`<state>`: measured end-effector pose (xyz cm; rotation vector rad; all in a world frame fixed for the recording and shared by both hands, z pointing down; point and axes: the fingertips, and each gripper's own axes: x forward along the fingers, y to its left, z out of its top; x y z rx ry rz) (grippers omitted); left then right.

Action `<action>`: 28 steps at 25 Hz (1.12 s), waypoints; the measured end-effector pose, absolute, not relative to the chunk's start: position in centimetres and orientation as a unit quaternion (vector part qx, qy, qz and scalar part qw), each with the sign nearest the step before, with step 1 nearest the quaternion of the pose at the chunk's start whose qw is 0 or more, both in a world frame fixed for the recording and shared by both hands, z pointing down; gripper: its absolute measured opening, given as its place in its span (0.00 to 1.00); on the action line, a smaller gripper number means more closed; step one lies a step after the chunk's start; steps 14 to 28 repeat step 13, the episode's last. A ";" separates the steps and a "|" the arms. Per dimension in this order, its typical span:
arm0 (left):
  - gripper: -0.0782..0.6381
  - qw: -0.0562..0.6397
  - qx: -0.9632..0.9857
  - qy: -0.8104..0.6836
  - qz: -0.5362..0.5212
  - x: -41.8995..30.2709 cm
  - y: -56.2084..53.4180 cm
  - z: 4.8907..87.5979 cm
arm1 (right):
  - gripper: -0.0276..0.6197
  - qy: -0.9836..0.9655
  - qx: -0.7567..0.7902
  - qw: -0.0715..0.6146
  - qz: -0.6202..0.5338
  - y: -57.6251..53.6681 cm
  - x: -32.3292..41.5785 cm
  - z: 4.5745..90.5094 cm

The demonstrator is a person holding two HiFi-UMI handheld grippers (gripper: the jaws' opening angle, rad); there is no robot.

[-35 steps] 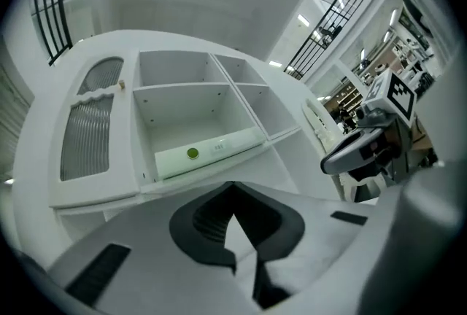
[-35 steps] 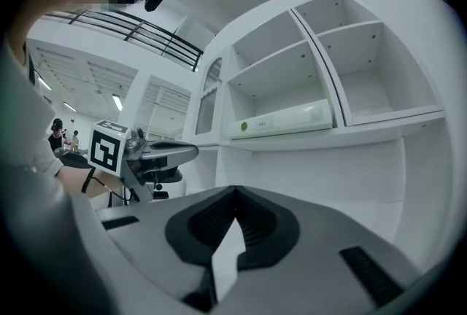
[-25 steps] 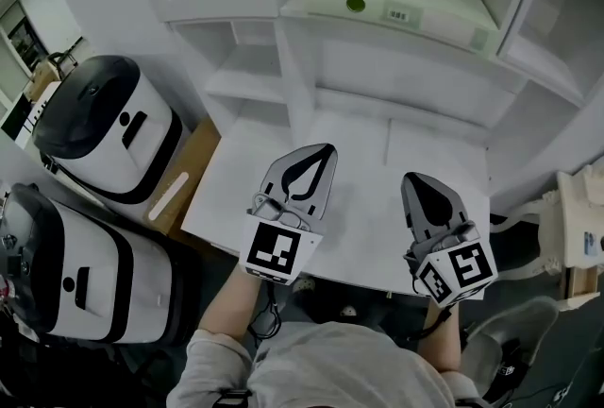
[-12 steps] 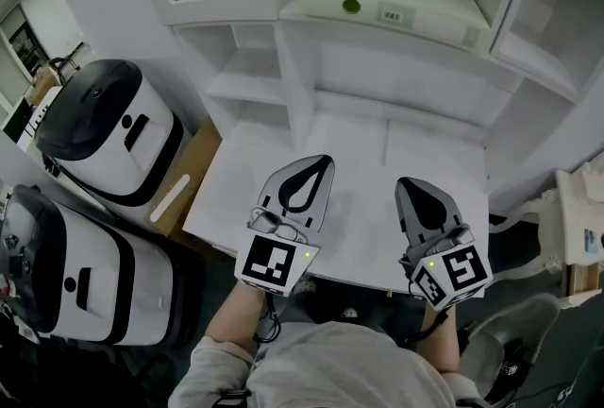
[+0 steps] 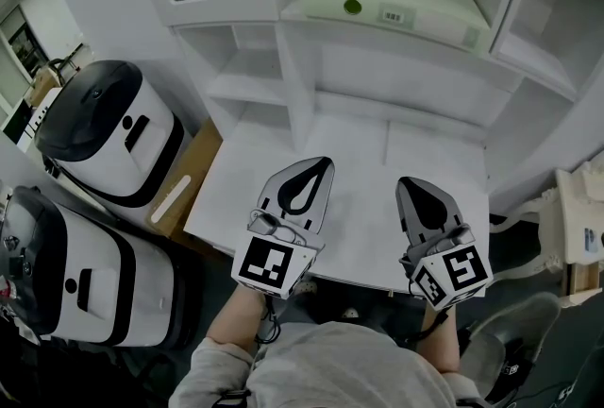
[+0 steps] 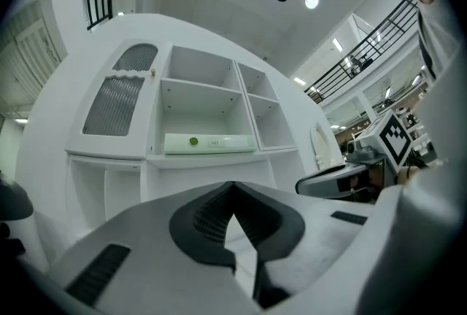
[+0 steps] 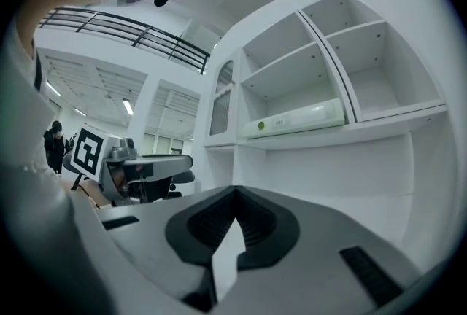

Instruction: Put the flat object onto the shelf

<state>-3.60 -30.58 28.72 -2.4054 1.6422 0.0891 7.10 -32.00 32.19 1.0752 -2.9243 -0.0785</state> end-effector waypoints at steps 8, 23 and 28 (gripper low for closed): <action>0.13 0.097 -0.824 0.557 0.023 -4.1 -30.9 29.6 | 0.06 -0.938 0.346 0.015 -0.024 -32.1 6.7 32.5; 0.13 0.096 -0.825 0.557 0.021 -4.2 -31.2 29.9 | 0.06 -0.937 0.348 0.015 -0.024 -32.3 6.6 32.4; 0.13 0.096 -0.825 0.557 0.021 -4.2 -31.2 29.9 | 0.06 -0.937 0.348 0.015 -0.024 -32.3 6.6 32.4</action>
